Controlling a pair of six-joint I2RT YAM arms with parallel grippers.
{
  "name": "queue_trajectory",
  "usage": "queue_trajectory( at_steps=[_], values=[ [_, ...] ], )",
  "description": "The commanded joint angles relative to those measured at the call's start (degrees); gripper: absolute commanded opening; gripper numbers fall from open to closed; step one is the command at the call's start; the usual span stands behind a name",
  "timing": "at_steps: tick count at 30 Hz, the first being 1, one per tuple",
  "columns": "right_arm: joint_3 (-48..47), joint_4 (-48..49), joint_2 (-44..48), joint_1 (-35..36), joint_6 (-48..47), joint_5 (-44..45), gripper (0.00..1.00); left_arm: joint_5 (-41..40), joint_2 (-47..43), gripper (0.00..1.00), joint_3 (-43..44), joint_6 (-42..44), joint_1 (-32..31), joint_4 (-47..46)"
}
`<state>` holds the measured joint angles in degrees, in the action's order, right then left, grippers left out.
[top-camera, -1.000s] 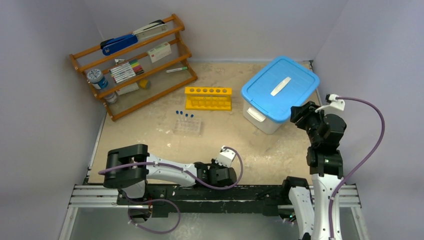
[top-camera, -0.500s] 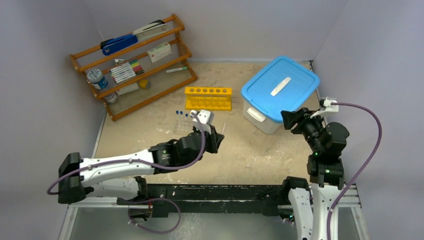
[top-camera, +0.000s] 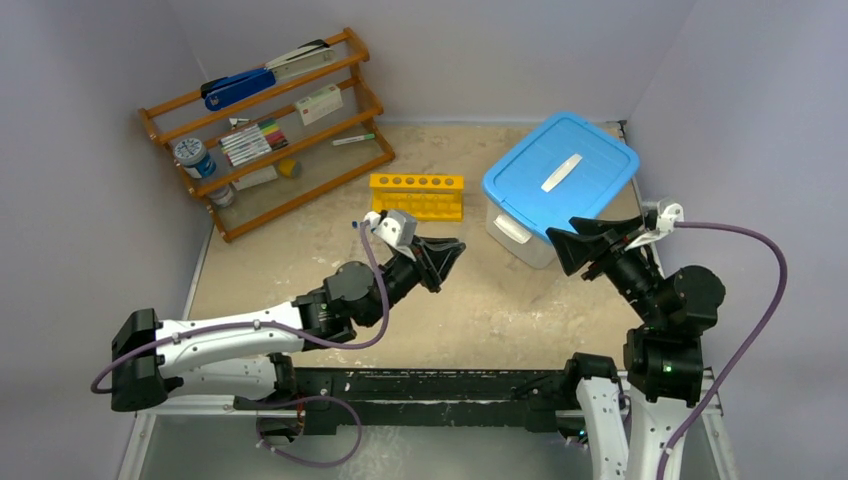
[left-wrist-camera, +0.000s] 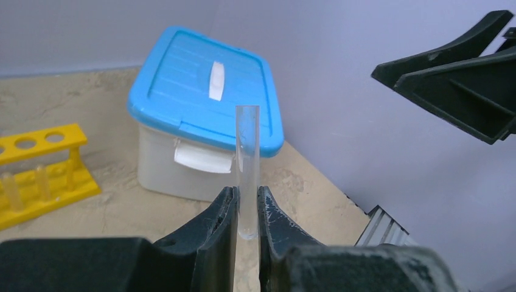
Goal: Organize the chemistry lab equipment
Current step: Pick up the test tube at the center of the board.
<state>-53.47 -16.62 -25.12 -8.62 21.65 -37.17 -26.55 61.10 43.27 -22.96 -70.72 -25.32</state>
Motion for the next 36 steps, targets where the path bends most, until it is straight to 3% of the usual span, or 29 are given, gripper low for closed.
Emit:
queue_trajectory(
  at_steps=[1,7,11,18,22,25,31,36],
  values=[
    [-1.5,4.4,-0.9,0.2,4.0,-5.9,0.57,6.4,2.8,0.11,4.1,5.7,0.1,-8.7],
    [-1.1,8.6,-3.0,0.2,9.3,-8.4,0.57,7.7,7.3,0.11,4.7,8.8,0.1,-13.2],
    [-1.5,9.0,-4.7,0.2,8.8,-9.1,0.57,3.7,9.2,0.11,5.3,10.6,0.1,-17.8],
    [-11.8,3.5,-15.5,0.2,-3.6,-5.0,0.58,-7.4,11.0,0.11,9.5,12.2,0.4,-25.2],
    [-20.3,2.6,-24.4,0.8,-10.5,-0.5,0.58,-6.8,10.7,0.11,12.1,9.0,3.1,-26.9],
    [-22.0,5.4,-28.4,5.2,-13.3,4.5,0.58,-3.5,9.7,0.12,14.2,3.9,6.2,-26.6],
    [-25.9,6.5,-36.1,27.6,-16.9,26.6,0.58,3.9,10.0,0.12,19.4,-3.2,12.4,-24.0],
    [-23.8,10.8,-35.6,37.5,-16.9,35.6,0.6,7.9,8.5,0.13,21.2,-6.6,16.1,-21.3]
  ],
)
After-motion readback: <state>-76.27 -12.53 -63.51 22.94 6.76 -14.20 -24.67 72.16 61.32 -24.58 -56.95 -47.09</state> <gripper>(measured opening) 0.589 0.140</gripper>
